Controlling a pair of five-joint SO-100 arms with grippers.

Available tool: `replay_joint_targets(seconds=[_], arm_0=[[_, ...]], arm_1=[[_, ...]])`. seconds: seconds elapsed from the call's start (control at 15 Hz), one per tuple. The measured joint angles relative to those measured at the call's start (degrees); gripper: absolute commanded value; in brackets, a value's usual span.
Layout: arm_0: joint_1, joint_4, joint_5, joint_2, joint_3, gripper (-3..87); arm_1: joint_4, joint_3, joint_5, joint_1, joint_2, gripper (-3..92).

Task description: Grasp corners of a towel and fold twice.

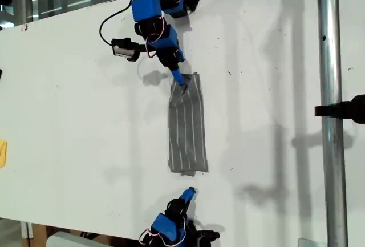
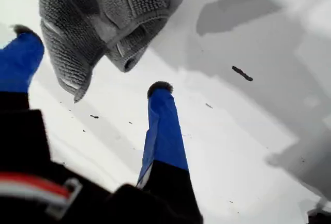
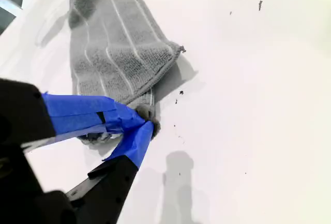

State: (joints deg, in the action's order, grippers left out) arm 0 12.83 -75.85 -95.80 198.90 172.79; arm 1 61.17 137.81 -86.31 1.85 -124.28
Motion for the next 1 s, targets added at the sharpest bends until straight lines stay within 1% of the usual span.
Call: replay_joint_targets(seconds=[0.2,0.33,0.53,0.67,0.73,0.8,0.87,0.93,1.0], arm_0=[[0.7,0.0,-0.2,0.0,0.0,-2.6],[0.7,0.0,-0.2,0.0,0.0,-2.6],[1.8,0.0,-1.1,0.0,0.0,-2.6],[2.7,0.0,-1.9,0.0,0.0,-2.6],[2.9,0.0,-2.3,0.0,0.0,-2.6],[3.3,0.0,-2.5,0.0,0.0,-2.6],[3.7,0.0,-2.5,0.0,0.0,-2.6],[3.7,0.0,-2.5,0.0,0.0,-2.6],[3.6,0.0,-2.5,0.0,0.0,-2.6]], arm_1=[[-2.9,3.9,-1.0,0.1,0.1,42.9],[-7.5,4.1,-1.5,0.1,3.3,43.1],[-13.9,-0.2,-4.5,0.0,17.9,42.6],[-20.3,-2.5,-7.3,0.3,24.8,41.7],[-22.9,-4.2,-7.6,0.3,27.2,37.9],[-24.3,-6.7,-7.5,0.3,29.8,30.3],[-25.1,-10.0,-7.5,0.2,32.6,16.0],[-25.0,-13.0,-7.6,-1.0,35.2,6.5],[-22.1,-15.8,-7.6,-2.0,36.8,-0.2]])
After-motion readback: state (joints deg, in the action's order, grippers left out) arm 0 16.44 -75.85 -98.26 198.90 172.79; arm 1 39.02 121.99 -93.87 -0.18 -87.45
